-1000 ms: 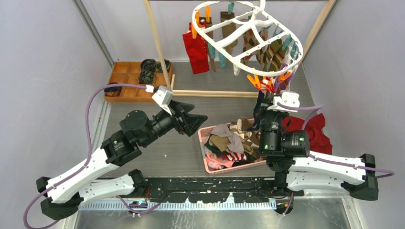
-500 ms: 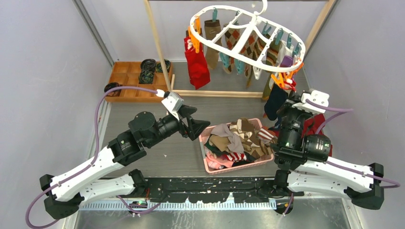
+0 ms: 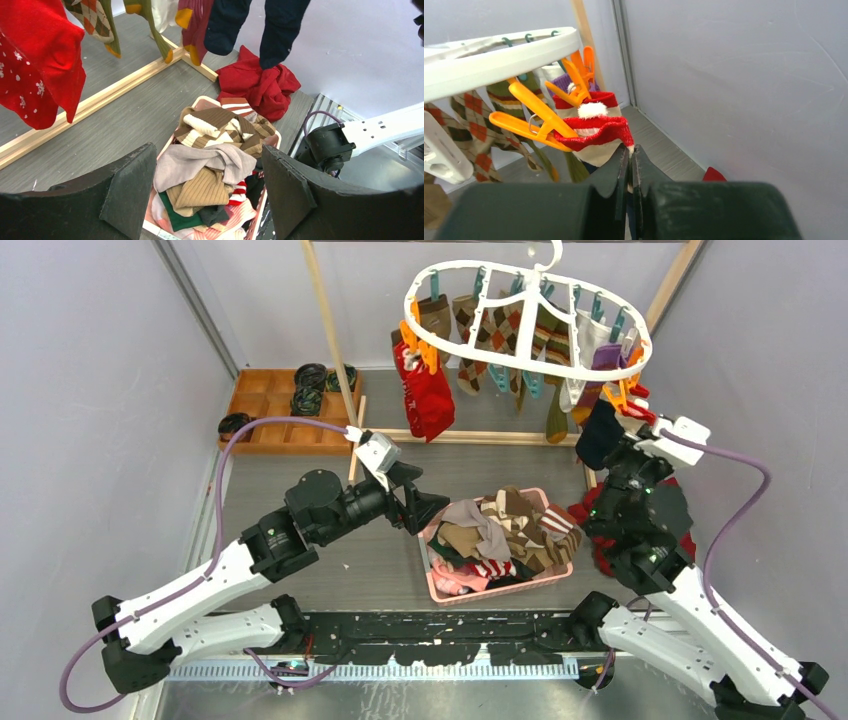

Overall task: Clip the socks to the hanger
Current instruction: Clamp the sock onto the hanger.

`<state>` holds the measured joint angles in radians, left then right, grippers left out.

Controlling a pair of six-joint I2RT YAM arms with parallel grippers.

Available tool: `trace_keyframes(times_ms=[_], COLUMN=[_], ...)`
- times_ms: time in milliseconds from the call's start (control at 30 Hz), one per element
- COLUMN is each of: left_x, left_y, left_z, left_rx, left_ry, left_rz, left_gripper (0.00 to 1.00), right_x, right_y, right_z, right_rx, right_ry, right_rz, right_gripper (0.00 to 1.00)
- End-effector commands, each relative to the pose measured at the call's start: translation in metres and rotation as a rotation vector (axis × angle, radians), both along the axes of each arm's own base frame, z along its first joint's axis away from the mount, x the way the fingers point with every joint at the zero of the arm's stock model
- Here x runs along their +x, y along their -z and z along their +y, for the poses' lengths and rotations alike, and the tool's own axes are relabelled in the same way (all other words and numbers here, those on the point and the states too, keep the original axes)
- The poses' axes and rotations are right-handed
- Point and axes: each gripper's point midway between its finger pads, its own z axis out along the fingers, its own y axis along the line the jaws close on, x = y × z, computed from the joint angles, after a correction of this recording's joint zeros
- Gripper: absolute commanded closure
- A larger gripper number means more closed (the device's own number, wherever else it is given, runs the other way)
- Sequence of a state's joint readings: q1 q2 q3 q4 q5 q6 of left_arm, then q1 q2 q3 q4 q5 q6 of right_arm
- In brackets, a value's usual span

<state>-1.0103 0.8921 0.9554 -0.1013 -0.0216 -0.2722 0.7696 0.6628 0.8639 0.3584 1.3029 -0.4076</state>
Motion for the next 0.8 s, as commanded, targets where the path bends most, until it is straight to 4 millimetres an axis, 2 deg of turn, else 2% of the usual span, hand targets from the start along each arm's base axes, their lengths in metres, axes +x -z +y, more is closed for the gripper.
trace_keyframes(times_ms=[0, 200, 333, 600, 767], left_x=[0.0, -0.001, 0.0, 0.003, 0.006], left_y=[-0.022, -0.022, -0.02, -0.014, -0.017], left_z=[0.0, 0.0, -0.001, -0.002, -0.004], left_rx=[-0.065, -0.082, -0.081, -0.074, -0.093], left_ry=[0.01, 0.008, 0.008, 0.002, -0.001], left_rz=[-0.045, -0.041, -0.036, -0.03, -0.036], left_gripper=[0.22, 0.22, 0.22, 0.21, 0.21], right_x=[0.028, 0.061, 0.08, 0.108, 0.125], right_y=[0.016, 0.025, 0.034, 0.036, 0.038], right_z=[0.019, 0.017, 0.003, -0.023, -0.031], right_rx=[-0.016, 0.002, 0.048, 0.064, 0.076], right_ry=[-0.08, -0.073, -0.047, -0.012, -0.044], right_rz=[0.051, 0.078, 0.096, 0.105, 0.108], right_gripper=[0.89, 0.88, 0.88, 0.88, 0.88])
